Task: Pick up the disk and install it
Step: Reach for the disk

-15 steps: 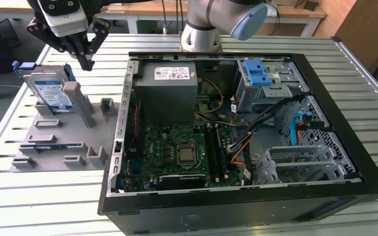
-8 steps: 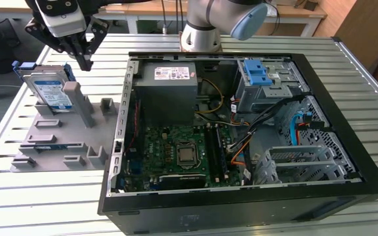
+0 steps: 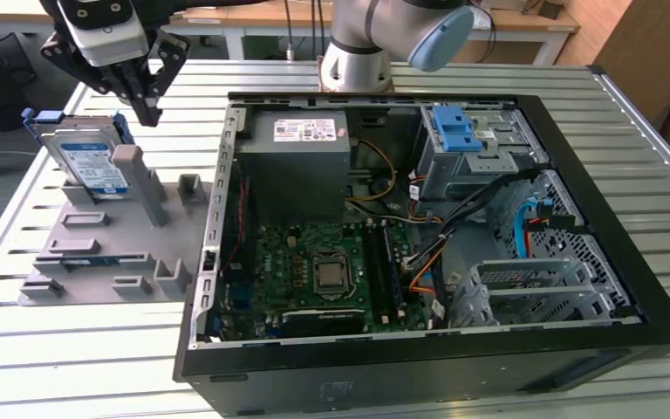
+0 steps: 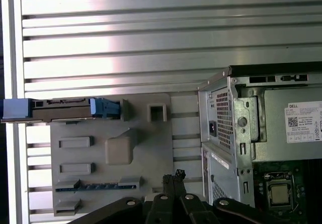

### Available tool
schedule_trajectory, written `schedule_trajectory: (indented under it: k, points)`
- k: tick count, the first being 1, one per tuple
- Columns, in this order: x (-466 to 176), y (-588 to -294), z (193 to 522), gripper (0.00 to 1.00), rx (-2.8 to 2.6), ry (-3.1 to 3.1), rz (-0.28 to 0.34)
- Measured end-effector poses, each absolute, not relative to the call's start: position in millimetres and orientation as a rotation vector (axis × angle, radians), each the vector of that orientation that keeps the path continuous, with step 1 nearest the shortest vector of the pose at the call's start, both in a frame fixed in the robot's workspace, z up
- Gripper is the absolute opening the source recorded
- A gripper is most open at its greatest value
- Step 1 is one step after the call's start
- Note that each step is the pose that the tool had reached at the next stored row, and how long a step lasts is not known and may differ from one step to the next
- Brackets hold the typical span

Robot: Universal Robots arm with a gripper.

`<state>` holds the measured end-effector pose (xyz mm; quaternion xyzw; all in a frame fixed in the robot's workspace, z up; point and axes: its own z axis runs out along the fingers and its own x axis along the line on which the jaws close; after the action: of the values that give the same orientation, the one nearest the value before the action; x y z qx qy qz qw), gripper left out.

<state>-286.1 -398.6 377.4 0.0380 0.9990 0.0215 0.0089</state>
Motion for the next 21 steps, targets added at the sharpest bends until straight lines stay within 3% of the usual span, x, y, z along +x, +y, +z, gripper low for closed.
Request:
schedule_trajectory:
  k: [21]
  points:
    - [-293.7, -398.4, 376.0, 0.11, 0.119, 3.121, 0.067]
